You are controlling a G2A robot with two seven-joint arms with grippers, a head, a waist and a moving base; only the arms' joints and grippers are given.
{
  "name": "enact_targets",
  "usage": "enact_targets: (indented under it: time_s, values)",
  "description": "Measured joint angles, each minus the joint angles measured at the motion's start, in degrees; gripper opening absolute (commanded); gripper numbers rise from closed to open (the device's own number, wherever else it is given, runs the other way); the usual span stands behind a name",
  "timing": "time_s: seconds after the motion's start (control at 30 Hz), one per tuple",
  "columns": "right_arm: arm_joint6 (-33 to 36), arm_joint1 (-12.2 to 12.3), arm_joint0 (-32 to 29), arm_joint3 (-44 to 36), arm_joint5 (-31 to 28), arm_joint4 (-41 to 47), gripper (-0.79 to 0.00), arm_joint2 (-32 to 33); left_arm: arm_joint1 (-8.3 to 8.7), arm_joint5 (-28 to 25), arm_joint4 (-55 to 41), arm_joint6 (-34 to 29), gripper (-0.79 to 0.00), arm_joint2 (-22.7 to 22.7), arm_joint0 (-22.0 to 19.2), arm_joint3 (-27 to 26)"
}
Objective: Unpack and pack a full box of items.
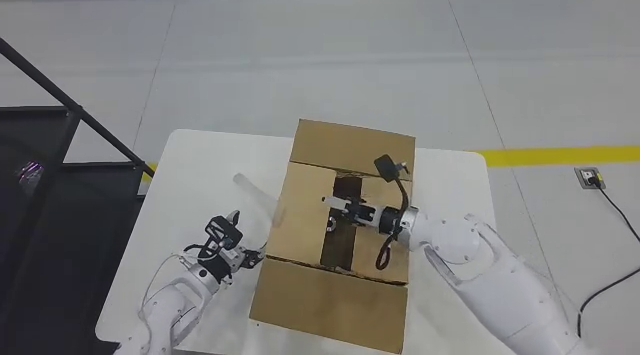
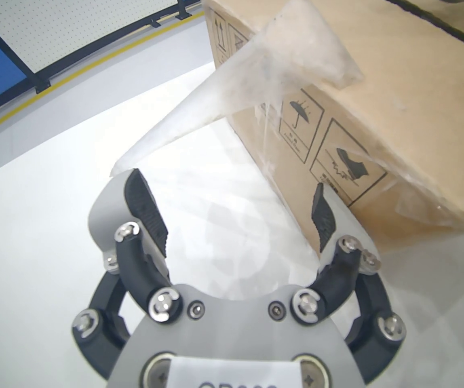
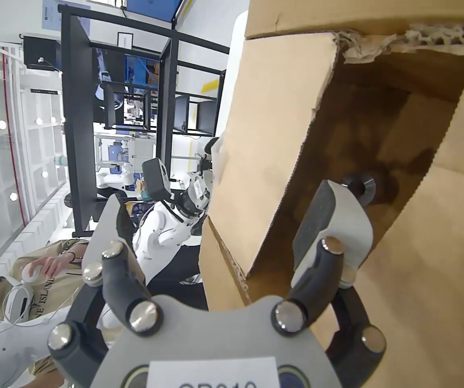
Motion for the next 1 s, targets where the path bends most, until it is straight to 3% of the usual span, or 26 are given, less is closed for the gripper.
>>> enact_targets:
  time_s: [0.3, 0.5, 0.63, 0.8, 1.0]
  values:
    - [0.77, -3.06, 4.5, 7.78, 0.26, 2.31, 0.0, -4.26, -0.15, -0.33, 0.96, 0.67, 0.0, 0.9, 0.73, -1.03]
    - [3.65, -5.16, 7.0, 13.7, -3.97, 7.37, 0.0, -5.57, 0.07, 0.66, 0.87, 1.21, 0.0, -0.71, 2.21, -2.36]
    - [8.39, -5.89, 7.66, 16.84, -9.6, 14.68, 0.0, -3.82, 0.53, 1.37, 1.17, 2.15, 0.0, -3.13, 4.9, -4.7]
    - [13.64, -6.35, 8.08, 17.04, -12.36, 20.59, 0.0, -2.15, 1.06, 2.31, 1.6, 3.25, 0.0, -6.12, 8.92, -8.94]
    - [11.08, -7.44, 8.67, 13.78, -12.18, 19.41, 0.0, -3.0, 1.73, 1.84, 3.58, 5.23, 0.0, -9.23, 15.49, -17.36]
